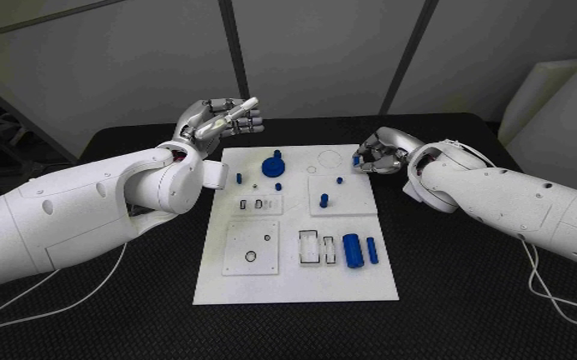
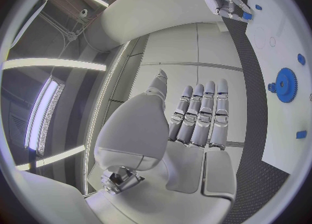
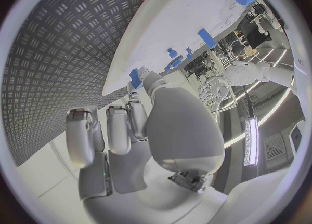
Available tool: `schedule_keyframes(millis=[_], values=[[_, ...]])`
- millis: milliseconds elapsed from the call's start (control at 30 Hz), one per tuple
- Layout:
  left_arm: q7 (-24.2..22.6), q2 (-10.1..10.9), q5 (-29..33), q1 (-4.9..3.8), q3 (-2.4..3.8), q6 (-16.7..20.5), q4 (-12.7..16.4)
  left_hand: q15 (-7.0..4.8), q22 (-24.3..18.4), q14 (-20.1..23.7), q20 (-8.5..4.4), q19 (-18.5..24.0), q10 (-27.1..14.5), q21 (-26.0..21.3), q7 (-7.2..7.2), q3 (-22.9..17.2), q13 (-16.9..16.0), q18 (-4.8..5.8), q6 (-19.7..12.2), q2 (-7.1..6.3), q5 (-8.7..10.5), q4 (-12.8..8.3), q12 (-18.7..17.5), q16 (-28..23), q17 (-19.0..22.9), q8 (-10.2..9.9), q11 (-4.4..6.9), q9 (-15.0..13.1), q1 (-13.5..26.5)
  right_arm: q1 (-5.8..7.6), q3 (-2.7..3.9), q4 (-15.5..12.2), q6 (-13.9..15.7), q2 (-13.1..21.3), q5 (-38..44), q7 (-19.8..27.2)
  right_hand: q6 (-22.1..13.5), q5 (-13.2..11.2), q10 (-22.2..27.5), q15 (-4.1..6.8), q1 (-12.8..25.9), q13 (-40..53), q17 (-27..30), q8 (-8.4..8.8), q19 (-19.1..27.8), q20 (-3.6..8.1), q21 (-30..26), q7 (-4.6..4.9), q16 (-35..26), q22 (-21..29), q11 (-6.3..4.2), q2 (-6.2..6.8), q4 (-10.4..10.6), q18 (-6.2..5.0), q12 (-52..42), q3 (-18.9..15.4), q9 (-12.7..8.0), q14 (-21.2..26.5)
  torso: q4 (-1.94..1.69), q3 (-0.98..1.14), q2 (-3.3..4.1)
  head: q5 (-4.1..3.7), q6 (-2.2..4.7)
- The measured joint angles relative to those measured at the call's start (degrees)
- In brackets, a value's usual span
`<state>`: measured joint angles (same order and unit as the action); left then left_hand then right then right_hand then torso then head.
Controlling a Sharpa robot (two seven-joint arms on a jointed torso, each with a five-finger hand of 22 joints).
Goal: Assemble the parts on the task board
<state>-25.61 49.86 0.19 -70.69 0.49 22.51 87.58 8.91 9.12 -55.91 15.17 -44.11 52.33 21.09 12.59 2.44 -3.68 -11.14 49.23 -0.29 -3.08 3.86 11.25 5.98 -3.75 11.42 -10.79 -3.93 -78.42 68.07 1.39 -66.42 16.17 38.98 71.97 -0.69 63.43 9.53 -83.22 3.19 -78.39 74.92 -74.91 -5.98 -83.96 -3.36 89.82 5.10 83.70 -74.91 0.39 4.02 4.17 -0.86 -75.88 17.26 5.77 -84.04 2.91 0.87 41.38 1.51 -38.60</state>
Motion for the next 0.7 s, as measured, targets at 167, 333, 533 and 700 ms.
schedule_keyframes(millis=[167,333,533,700], values=[[0.0,0.5,0.0,0.00,0.00,0.0,0.0,0.00,-0.1,0.0,0.00,0.0,0.0,0.0,0.00,-0.2,0.0,0.00,0.0,0.23,0.00,-0.2,0.0,0.0,0.0,0.0,0.00,0.0,-0.2,0.00,0.01,-5.3,1.8,2.1,0.0,-1.0,0.2,0.0,0.0,0.01,0.1,0.0,0.0,0.06,0.0,0.00,0.0,0.19,0.0,0.0,0.00,-0.15,0.0,0.00,-0.2,0.0,0.0,0.0,-0.03,-0.05,-0.15,0.03,0.15],[0.1,0.7,0.0,0.00,0.00,0.0,-0.1,0.00,-0.1,0.0,0.00,0.0,0.0,0.0,0.00,-0.2,0.0,0.00,0.0,0.23,0.00,-0.2,0.0,0.0,0.0,0.0,0.00,0.0,-0.2,0.02,0.10,-10.9,3.1,2.8,0.3,-2.9,0.2,0.0,0.0,0.20,0.2,0.0,0.0,0.19,-0.2,0.20,0.0,0.20,0.2,0.0,0.00,-0.32,0.0,0.00,-0.5,0.0,0.0,0.2,0.02,-0.24,-0.39,-0.09,0.13],[0.2,0.0,0.1,-0.02,-0.01,0.0,-0.9,0.00,-0.1,0.0,0.00,0.0,0.0,0.0,0.00,-0.2,0.0,0.00,0.0,0.23,0.00,-0.2,0.0,0.0,0.0,0.0,0.00,0.0,-0.2,0.06,0.18,-14.9,3.9,0.3,1.9,-6.3,0.2,0.3,-0.2,0.41,0.4,0.0,0.0,0.17,0.0,0.39,0.0,0.20,0.2,0.0,-0.20,-0.55,-0.3,0.00,-0.5,0.2,0.0,0.0,-0.15,-0.54,-0.85,0.13,-0.36],[0.3,-0.3,0.1,-0.02,-0.04,-0.1,-1.7,0.00,-0.1,0.0,0.00,0.0,0.0,0.0,0.00,-0.2,0.0,0.00,0.0,0.23,0.00,-0.2,0.0,0.0,0.0,0.0,0.00,0.0,-0.2,0.08,0.19,-15.6,3.9,-3.1,3.8,-8.8,0.2,0.4,-0.2,0.41,0.4,0.0,0.0,0.16,0.0,0.39,0.0,0.19,0.2,0.0,-0.20,-0.55,-0.4,0.00,-0.5,0.2,0.0,0.0,-0.40,-0.72,-1.14,0.92,-0.86]])
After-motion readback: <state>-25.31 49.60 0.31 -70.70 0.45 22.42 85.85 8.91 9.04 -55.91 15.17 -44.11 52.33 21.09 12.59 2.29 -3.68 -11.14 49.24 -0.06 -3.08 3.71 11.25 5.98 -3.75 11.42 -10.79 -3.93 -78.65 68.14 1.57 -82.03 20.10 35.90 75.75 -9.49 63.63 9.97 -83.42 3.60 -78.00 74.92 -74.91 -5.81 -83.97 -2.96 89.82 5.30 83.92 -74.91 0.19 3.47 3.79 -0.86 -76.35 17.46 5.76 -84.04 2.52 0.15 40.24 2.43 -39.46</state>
